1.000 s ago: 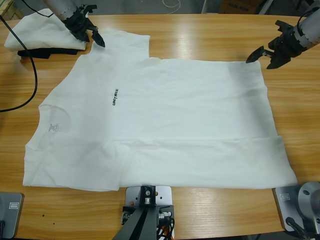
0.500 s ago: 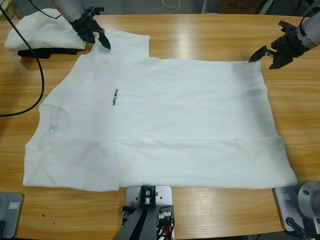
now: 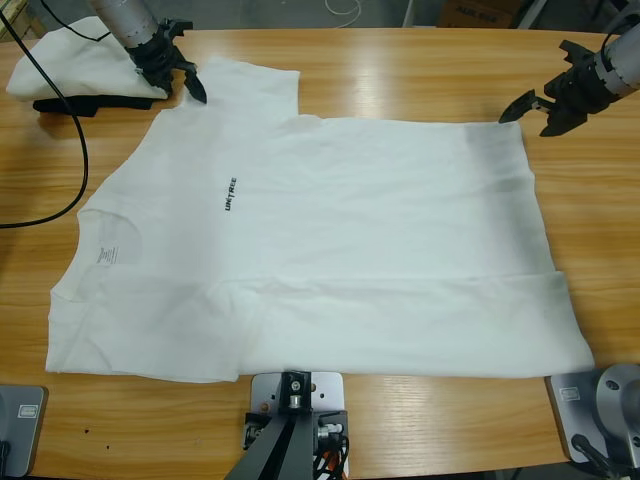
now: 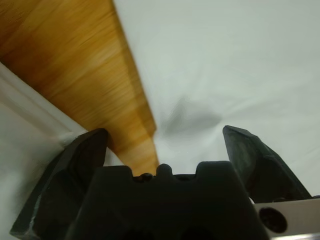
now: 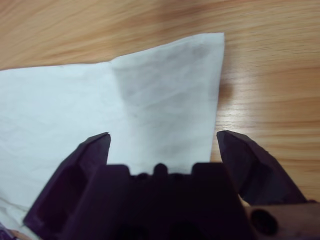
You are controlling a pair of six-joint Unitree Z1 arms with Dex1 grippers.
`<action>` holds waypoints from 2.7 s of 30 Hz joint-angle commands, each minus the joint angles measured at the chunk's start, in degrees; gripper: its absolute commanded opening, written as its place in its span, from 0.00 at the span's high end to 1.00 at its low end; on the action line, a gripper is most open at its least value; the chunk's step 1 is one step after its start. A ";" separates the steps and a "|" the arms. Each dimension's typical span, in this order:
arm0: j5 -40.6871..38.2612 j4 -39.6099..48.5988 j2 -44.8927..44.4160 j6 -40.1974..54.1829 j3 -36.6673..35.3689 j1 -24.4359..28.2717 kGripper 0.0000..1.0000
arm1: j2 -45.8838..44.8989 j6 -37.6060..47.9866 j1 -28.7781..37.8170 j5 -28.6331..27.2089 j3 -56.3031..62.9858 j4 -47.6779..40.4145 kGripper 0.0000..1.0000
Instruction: Fold clothes
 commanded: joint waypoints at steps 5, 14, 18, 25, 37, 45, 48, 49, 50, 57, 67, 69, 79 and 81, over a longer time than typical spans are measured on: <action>2.14 1.32 5.69 -3.43 -4.16 -2.04 0.18 | 3.28 -0.76 -0.93 0.78 0.73 -0.75 0.14; 5.31 2.71 6.90 -3.26 -5.92 -3.51 0.50 | 2.86 -0.76 -1.02 0.76 0.78 -0.67 0.14; 6.20 3.55 7.45 -3.17 -6.90 -3.81 0.50 | 2.84 -0.76 -1.25 0.76 0.77 -0.67 0.14; 5.80 5.21 8.12 -0.37 -9.54 -3.64 1.00 | 2.88 -0.76 -1.39 0.85 0.89 -0.67 0.42; 4.55 6.38 9.40 -1.16 -15.09 -3.92 1.00 | 3.72 -0.85 -3.64 0.67 2.66 -2.27 0.81; 3.30 6.51 9.86 -1.06 -16.61 -3.35 1.00 | 4.95 -1.06 -6.47 1.24 5.39 -7.49 0.37; 3.23 6.52 9.89 -0.92 -16.66 -3.50 1.00 | 7.29 -1.20 -6.47 1.59 4.23 -8.65 0.32; 3.27 6.60 9.89 -0.81 -16.68 -3.55 1.00 | 8.04 -1.20 -6.47 1.69 3.54 -8.79 0.32; 3.27 6.60 9.89 -0.79 -16.68 -3.60 1.00 | 8.85 -1.20 -6.47 1.83 2.75 -8.84 0.32; 3.27 6.60 9.98 -0.79 -16.68 -3.67 1.00 | 12.86 -1.11 -6.47 4.73 -0.50 -10.74 0.33; 3.27 6.68 10.07 -0.88 -16.85 -3.71 1.00 | 14.18 -2.76 -6.47 9.67 -0.59 -11.30 0.98; 3.25 6.68 10.07 -1.11 -16.85 -3.71 1.00 | 14.62 -3.87 -6.47 10.78 -0.71 -11.30 1.00; 3.11 7.30 10.33 -1.32 -17.54 -4.57 1.00 | 14.14 -7.05 -6.47 8.62 -0.31 -10.77 1.00; 2.74 7.56 10.16 -1.41 -17.57 -4.80 1.00 | 13.11 -7.26 -6.47 8.50 -0.18 -10.91 1.00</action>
